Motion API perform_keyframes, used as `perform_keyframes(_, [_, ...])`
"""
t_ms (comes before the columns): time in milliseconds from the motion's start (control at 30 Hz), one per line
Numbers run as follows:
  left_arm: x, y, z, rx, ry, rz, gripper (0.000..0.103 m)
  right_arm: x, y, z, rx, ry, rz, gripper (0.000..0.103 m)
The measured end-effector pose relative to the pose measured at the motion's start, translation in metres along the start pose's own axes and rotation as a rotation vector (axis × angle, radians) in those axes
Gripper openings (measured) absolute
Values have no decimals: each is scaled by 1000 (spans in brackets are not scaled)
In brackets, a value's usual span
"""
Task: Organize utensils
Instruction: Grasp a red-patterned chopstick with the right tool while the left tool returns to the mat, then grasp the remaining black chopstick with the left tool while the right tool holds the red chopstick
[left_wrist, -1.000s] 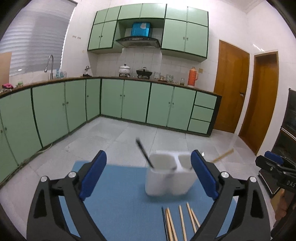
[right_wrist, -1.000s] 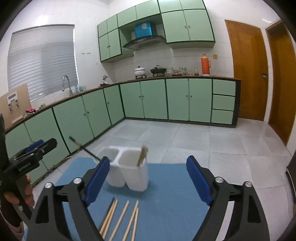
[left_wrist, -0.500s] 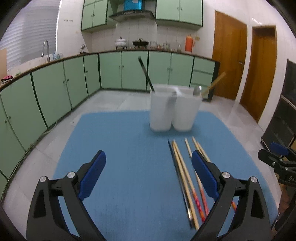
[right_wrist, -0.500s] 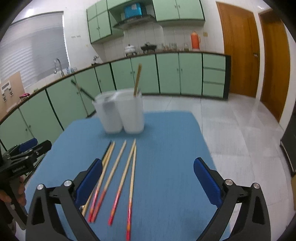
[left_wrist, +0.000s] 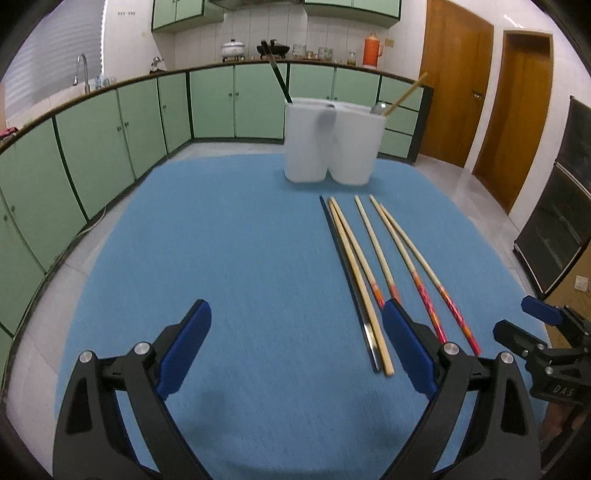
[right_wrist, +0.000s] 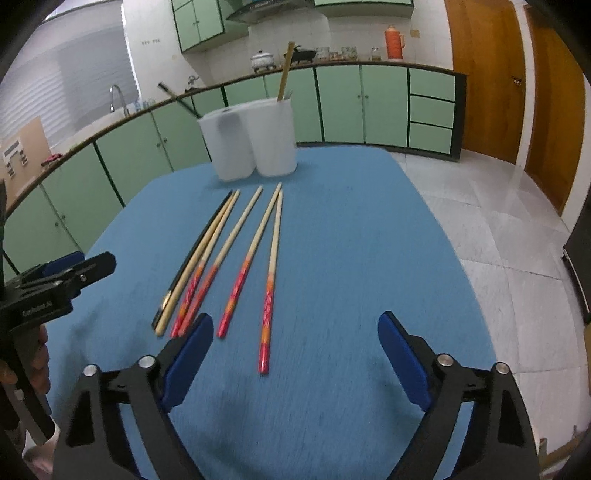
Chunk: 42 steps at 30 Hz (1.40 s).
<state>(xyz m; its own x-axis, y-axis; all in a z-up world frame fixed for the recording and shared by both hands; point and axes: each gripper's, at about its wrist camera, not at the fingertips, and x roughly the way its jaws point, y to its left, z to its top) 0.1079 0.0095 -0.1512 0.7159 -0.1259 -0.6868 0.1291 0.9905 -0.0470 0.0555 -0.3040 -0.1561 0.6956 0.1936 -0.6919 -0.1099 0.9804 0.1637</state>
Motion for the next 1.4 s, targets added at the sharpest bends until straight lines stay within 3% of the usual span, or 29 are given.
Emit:
perform_keyframes(333, [1,-5,-20,-6,50,-10,91,4,13,-19,-35,43,19,63])
perform_keyframes(467, [3,-5,-24,-13,63,-9,91,4,16,-23,-49,55,24,45])
perform_keyframes(533, [4,-6,-25,-17,70,-14,82,6,17,-25,-56,67,22,39])
perform_keyframes(633, [7,-8,-26,-19,85,-26,80,10,18,-27,-55,84,27,27])
perform_keyframes(767, [10,-12,-30,-14,93,-33,80,12,20,-28,-66,86,23,22])
perform_keyframes(933, [11,-18,-33,-7,102,-42,80,14,24,-28,-93,83,13,6])
perform_keyframes(1400, [21,-37,-41,78,149,-5,75,13,19,-26,-83,76,-3,6])
